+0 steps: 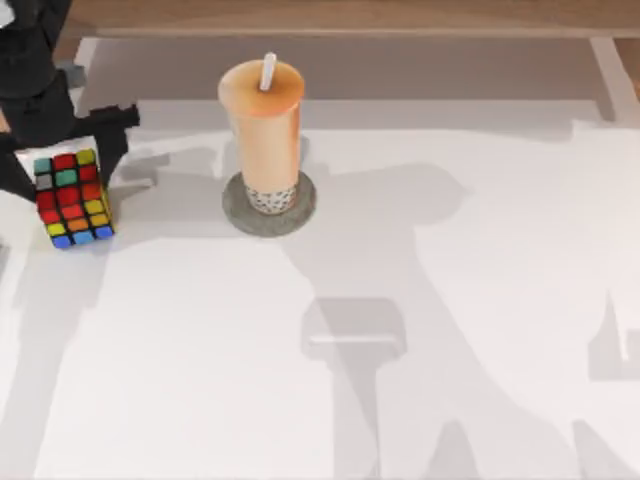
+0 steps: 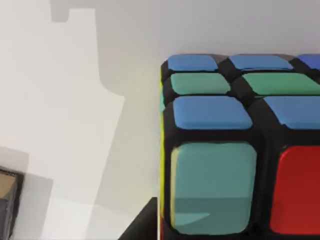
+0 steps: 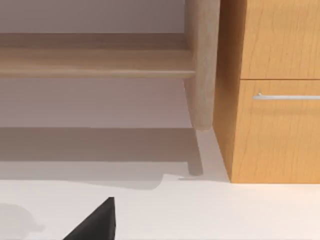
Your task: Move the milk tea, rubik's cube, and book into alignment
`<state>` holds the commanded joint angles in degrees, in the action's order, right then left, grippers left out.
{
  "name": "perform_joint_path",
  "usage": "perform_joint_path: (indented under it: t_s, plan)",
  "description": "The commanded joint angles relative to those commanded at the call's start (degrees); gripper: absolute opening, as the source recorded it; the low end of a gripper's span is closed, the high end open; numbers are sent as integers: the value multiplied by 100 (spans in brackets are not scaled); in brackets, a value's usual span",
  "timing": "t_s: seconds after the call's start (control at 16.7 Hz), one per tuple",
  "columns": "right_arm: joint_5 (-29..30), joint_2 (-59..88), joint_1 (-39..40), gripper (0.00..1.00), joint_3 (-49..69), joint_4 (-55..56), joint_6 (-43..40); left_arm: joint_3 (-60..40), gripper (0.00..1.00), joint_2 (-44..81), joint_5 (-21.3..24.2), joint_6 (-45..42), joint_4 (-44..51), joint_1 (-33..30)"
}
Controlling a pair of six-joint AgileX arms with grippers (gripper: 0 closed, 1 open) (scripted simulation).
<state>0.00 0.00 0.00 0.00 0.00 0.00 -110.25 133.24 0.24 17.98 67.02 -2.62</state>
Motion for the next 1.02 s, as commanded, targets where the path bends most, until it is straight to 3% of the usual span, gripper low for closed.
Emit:
perform_joint_path:
  t_s: [0.6, 1.02]
  plan:
    - [0, 0, 0, 100, 0, 0, 0, -12, 0, -12, 7, 2, 14, -19]
    - [0, 0, 0, 100, 0, 0, 0, -381, 0, -330, 250, -128, 887, -232]
